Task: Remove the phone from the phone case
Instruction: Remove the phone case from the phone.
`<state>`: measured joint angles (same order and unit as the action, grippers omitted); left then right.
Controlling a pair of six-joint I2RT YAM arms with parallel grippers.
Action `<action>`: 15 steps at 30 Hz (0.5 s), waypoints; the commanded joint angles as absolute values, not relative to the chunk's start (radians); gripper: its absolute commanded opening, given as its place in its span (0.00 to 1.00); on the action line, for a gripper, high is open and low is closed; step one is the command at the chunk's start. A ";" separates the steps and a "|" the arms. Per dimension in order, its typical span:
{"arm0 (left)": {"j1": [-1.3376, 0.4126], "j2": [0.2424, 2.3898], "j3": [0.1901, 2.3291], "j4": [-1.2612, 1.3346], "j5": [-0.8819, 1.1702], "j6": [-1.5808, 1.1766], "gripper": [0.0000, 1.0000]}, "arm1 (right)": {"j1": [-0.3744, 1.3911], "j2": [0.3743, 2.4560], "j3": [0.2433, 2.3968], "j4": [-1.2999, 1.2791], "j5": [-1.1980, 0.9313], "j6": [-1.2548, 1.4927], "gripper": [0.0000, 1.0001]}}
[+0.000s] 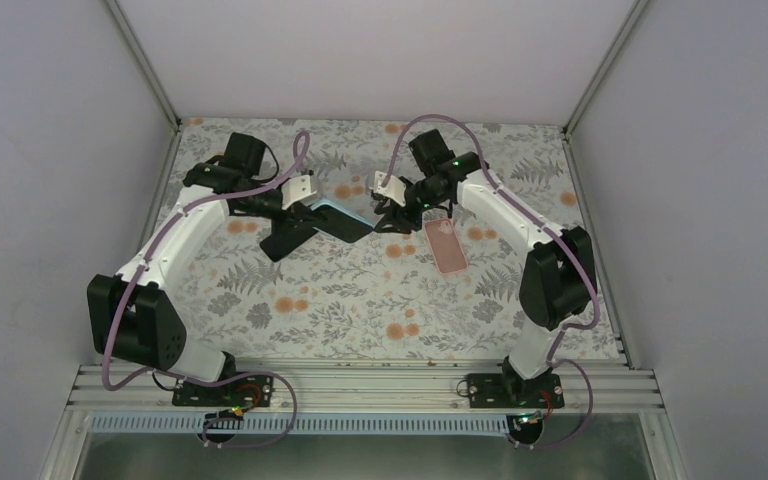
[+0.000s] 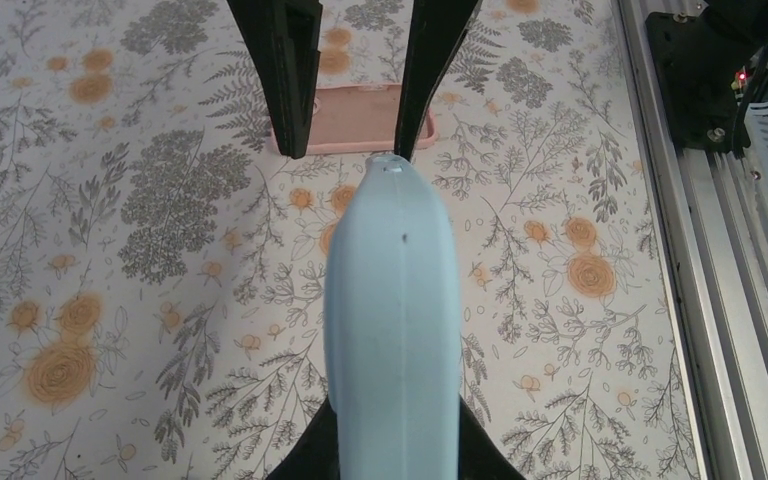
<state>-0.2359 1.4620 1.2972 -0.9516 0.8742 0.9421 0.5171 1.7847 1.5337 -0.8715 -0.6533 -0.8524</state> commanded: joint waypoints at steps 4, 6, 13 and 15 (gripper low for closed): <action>-0.238 1.454 1.314 -0.942 0.962 0.957 0.02 | 0.525 1.762 1.533 -0.768 -0.615 -0.812 0.47; -0.240 1.456 1.314 -0.943 0.965 0.959 0.02 | 0.525 1.782 1.559 -0.775 -0.614 -0.809 0.47; -0.255 1.460 1.320 -0.971 0.989 0.974 0.02 | 0.525 1.822 1.627 -0.724 -0.567 -0.769 0.45; -0.265 1.462 1.319 -0.978 0.988 0.979 0.02 | 0.525 1.834 1.654 -0.715 -0.555 -0.757 0.45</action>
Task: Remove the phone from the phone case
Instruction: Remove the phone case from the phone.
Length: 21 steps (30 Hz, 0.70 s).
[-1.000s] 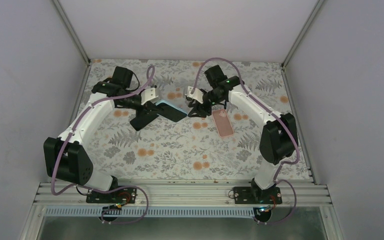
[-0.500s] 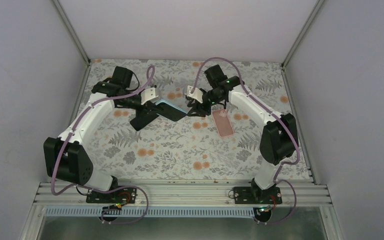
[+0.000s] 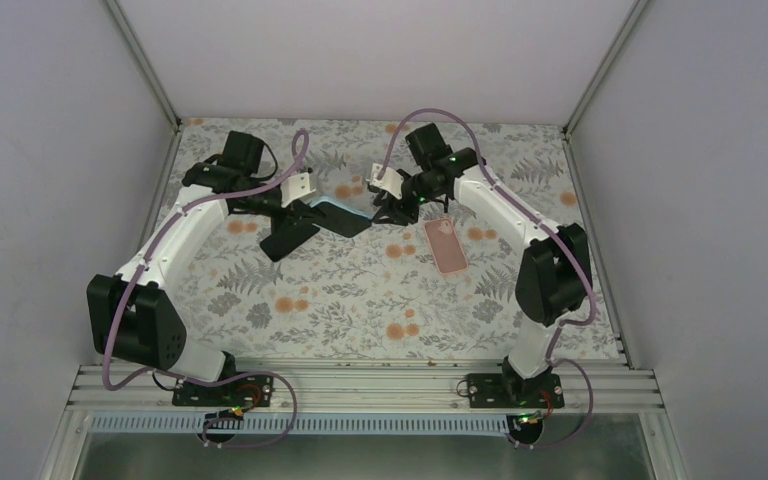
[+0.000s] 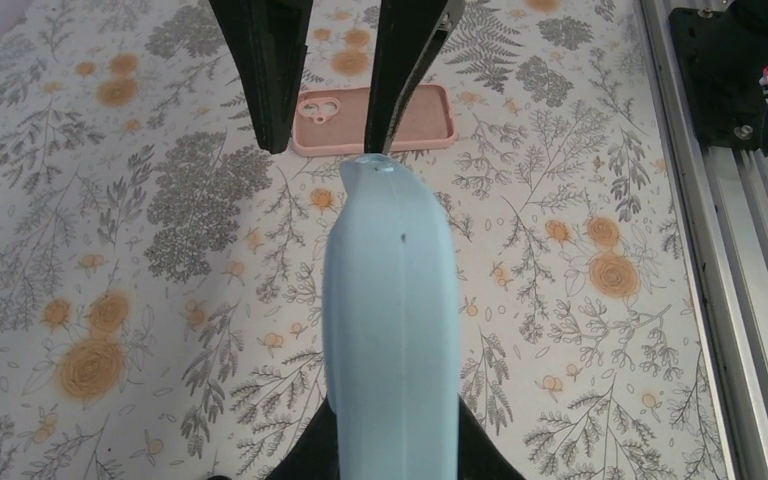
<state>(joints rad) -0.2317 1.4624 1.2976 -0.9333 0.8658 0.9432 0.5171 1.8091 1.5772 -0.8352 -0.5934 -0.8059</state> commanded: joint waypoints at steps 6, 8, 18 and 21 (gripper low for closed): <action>-0.283 1.466 1.327 -0.991 1.017 0.984 0.02 | 0.525 1.884 1.726 -0.735 -0.551 -0.750 0.46; -0.285 1.472 1.333 -0.995 1.025 0.986 0.02 | 0.529 1.895 1.742 -0.762 -0.596 -0.759 0.46; -0.293 1.515 1.395 -1.069 1.085 1.041 0.02 | 0.595 1.906 1.744 -0.817 -0.798 -0.753 0.47; -0.296 1.521 1.400 -1.081 1.107 1.050 0.02 | 0.617 1.912 1.751 -0.814 -0.836 -0.735 0.47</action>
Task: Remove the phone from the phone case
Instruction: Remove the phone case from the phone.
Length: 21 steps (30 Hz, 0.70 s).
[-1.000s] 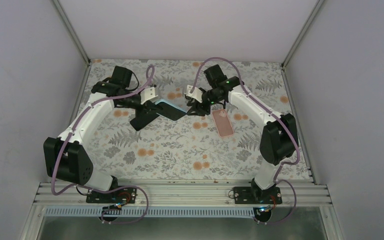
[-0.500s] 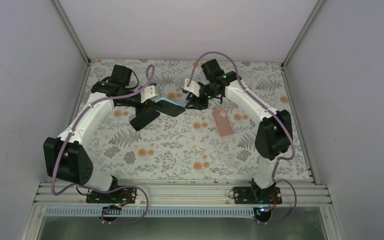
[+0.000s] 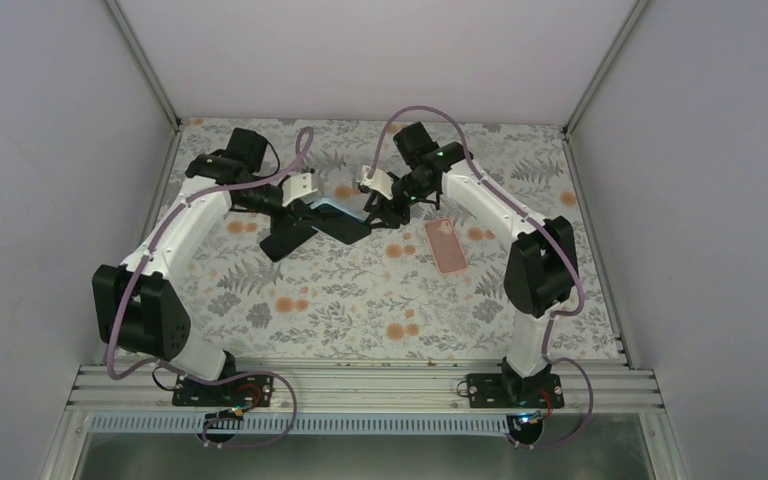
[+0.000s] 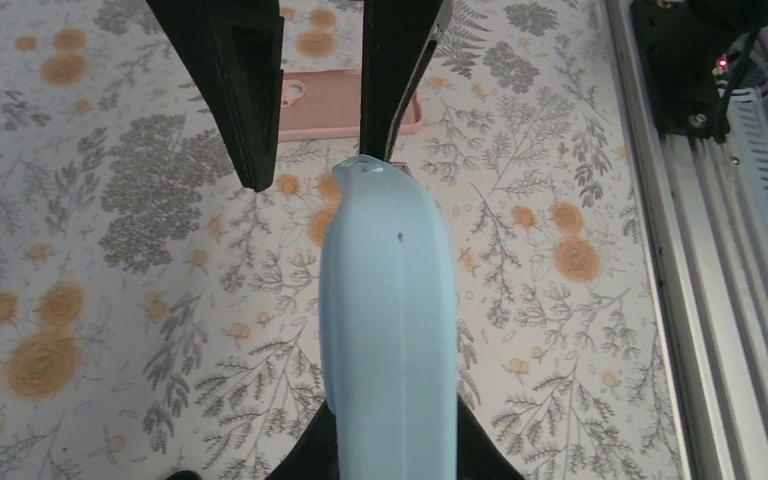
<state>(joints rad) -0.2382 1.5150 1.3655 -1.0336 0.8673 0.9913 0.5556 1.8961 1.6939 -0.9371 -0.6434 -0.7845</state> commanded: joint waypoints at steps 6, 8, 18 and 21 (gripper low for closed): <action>-0.300 1.517 1.398 -1.030 1.077 1.006 0.02 | 0.669 2.006 1.853 -0.994 -1.025 -0.819 0.49; -0.308 1.502 1.369 -0.950 1.019 0.966 0.02 | 0.692 2.037 1.878 -1.066 -1.125 -0.859 0.49; -0.310 1.520 1.344 -0.808 0.884 0.896 0.04 | 0.759 2.014 1.786 -1.050 -1.189 -0.843 0.07; -0.308 1.499 1.357 -0.814 0.852 0.903 0.28 | 0.735 1.969 1.729 -0.982 -1.181 -0.791 0.04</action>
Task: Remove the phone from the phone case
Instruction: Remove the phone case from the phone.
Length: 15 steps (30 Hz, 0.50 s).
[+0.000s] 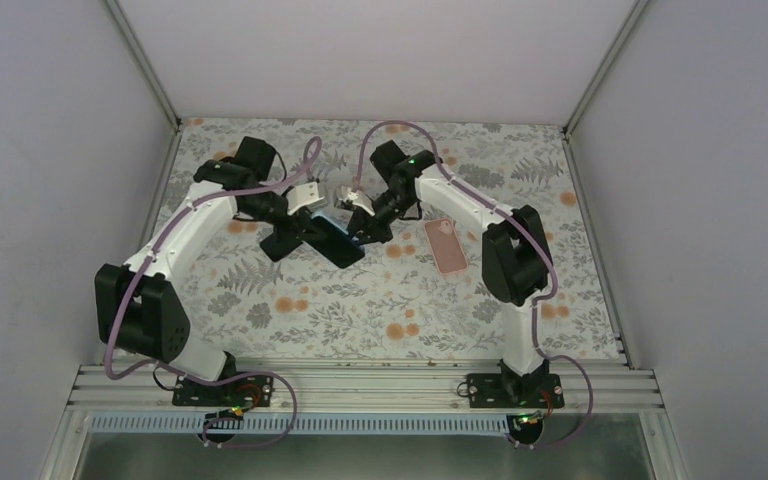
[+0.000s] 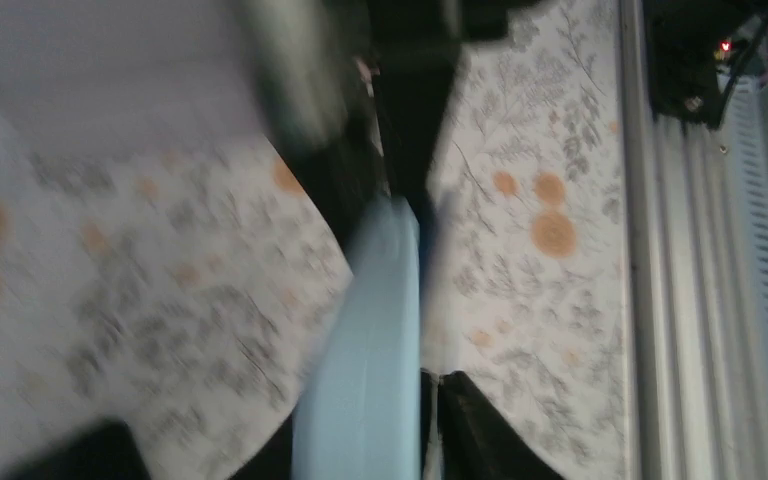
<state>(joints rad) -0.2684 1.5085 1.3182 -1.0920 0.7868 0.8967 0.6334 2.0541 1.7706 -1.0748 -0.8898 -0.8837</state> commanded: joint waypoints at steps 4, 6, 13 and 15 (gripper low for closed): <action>-0.305 1.477 1.382 -0.869 0.802 0.912 0.74 | 0.671 1.937 1.706 -0.974 -1.184 -0.770 0.04; -0.300 1.452 1.382 -0.876 0.772 0.906 0.90 | 0.628 1.935 1.699 -0.972 -1.179 -0.748 0.04; -0.286 1.294 1.383 -0.783 0.670 0.839 1.00 | 0.489 1.830 1.545 -0.680 -1.064 -0.478 0.04; -0.294 1.263 1.359 -0.679 0.618 0.795 1.00 | 0.472 1.793 1.503 -0.549 -0.896 -0.359 0.04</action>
<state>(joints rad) -0.2901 1.3357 1.3540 -0.8532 0.7033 0.8684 0.5152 1.8923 1.5593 -0.8253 -1.0237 -0.5991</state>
